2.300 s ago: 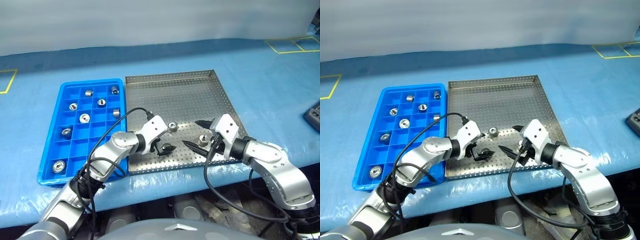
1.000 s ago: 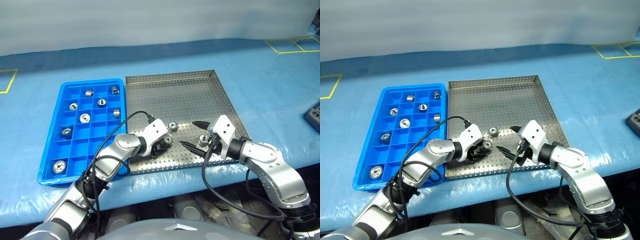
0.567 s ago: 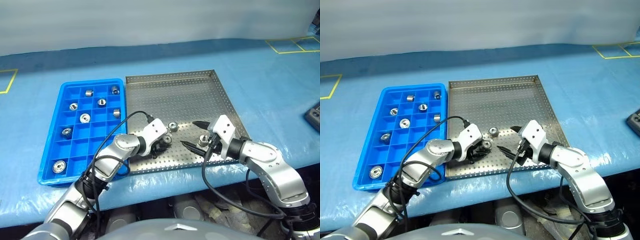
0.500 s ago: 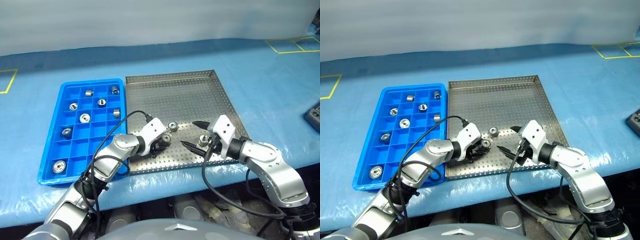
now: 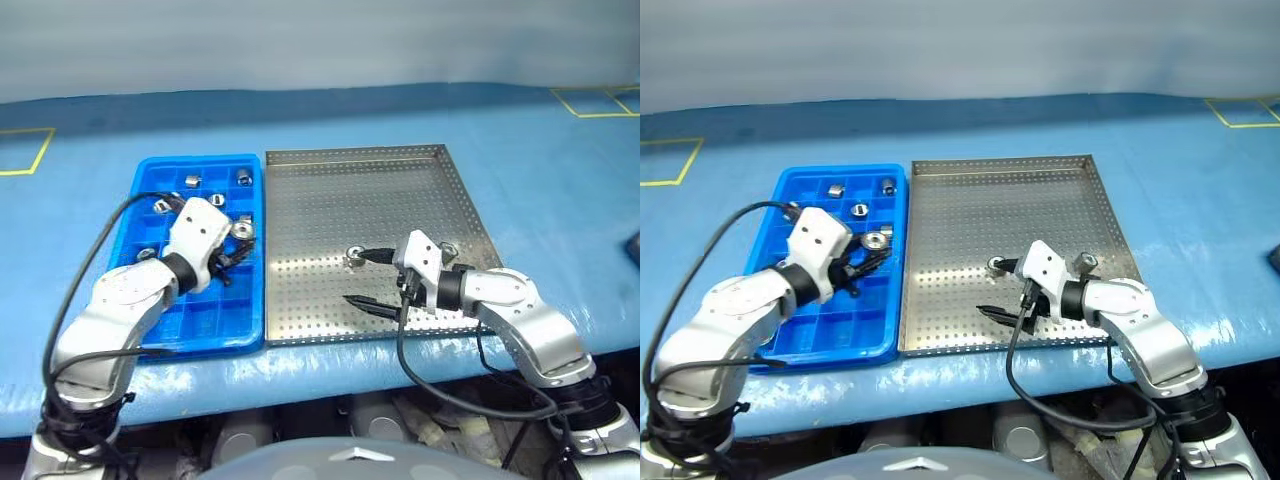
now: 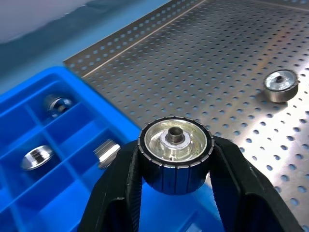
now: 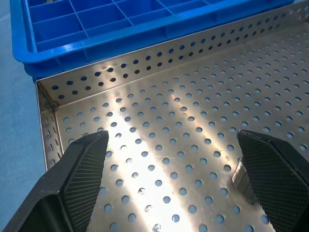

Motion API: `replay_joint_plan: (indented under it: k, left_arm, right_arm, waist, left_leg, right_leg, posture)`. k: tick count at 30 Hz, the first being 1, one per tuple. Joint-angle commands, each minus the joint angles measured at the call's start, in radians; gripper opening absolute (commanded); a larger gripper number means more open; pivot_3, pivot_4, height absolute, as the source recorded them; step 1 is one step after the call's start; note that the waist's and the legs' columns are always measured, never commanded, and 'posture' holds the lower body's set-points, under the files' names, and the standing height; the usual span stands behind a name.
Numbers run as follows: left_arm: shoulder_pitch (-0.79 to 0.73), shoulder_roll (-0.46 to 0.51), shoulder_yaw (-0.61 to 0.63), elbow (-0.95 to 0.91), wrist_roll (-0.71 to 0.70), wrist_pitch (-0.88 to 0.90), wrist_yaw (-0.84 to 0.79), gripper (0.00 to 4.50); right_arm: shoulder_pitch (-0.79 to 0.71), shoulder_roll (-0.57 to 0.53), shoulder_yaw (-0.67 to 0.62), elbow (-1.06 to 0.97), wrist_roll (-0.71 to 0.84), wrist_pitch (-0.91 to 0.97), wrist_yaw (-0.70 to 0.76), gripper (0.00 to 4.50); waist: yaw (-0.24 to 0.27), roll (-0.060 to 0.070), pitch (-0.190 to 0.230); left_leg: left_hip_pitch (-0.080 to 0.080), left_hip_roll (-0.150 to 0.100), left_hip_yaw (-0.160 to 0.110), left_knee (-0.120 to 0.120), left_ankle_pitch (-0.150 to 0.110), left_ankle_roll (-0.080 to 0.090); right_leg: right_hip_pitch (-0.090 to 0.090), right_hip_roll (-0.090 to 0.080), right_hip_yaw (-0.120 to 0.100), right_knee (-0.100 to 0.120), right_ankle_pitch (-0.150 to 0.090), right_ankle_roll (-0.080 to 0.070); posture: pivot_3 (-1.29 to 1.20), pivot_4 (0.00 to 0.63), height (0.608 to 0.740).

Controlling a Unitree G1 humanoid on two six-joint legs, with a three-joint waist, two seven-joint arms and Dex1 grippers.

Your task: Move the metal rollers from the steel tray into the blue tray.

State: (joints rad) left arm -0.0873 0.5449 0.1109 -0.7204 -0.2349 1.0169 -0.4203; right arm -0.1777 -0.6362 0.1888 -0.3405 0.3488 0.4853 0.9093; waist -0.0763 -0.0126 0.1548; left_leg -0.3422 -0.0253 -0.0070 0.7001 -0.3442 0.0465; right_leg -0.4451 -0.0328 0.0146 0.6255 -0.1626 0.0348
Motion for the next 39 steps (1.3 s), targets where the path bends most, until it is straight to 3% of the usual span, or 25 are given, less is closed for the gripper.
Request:
replay_joint_plan:
  k: [1,10,19,26,33,39]
  left_arm:
    - [0.033,-0.033,0.067,-0.061,0.03,0.058,0.092,1.7]
    - [0.217,-0.09,0.131,-0.159,0.043,0.129,0.174,1.7]
    - [0.205,-0.102,0.066,-0.089,0.038,0.092,0.184,1.7]
    - [0.188,-0.089,0.066,-0.076,0.044,0.063,0.187,4.0]
    - [0.128,-0.169,0.104,-0.134,-0.104,-0.102,0.077,4.0]
    - [0.083,-0.105,-0.073,-0.121,-0.13,-0.186,-0.029,4.0]
  right_arm:
    - [-0.053,0.014,0.013,0.025,-0.011,-0.038,0.026,4.5]
    - [-0.095,0.023,0.027,0.058,-0.025,-0.054,0.057,4.5]
    - [-0.114,0.033,0.033,0.071,-0.037,-0.065,0.061,4.5]
    - [-0.096,0.027,0.015,0.05,-0.041,-0.062,0.047,4.5]
    - [-0.104,0.049,-0.029,0.086,-0.064,-0.062,-0.033,4.5]
    - [-0.128,0.081,-0.049,0.174,-0.064,-0.009,-0.092,4.5]
  waist:
    - [0.019,0.0,0.0]
    - [0.072,-0.001,0.0]
    - [0.079,-0.001,0.0]
    - [0.075,-0.001,0.0]
    - [0.072,-0.001,0.0]
    - [0.065,0.0,0.0]
  left_leg:
    - [0.0,-0.001,0.0,0.0,0.0,0.0]
    - [-0.002,-0.002,-0.002,0.0,-0.002,0.002]
    - [-0.001,-0.002,-0.003,0.0,0.0,-0.001]
    - [-0.001,-0.002,-0.004,0.0,0.0,-0.001]
    - [-0.002,-0.002,-0.004,0.0,0.0,-0.001]
    - [-0.001,-0.002,-0.003,0.0,0.0,-0.001]
  right_leg:
    - [0.0,-0.001,-0.001,0.0,0.0,0.0]
    - [0.0,-0.008,-0.006,-0.001,-0.001,-0.001]
    - [0.001,-0.008,-0.008,0.0,-0.005,-0.009]
    - [0.001,-0.008,-0.008,0.0,-0.005,-0.009]
    - [0.001,-0.008,-0.008,0.0,-0.005,-0.009]
    - [0.001,-0.008,-0.008,0.0,-0.005,-0.01]
  posture:
    - [-0.04,0.15,0.74]
    - [0.01,0.15,0.74]
    - [0.01,0.15,0.74]
    - [-0.02,0.15,0.74]
    - [-0.04,0.15,0.74]
    - [-0.04,0.15,0.74]
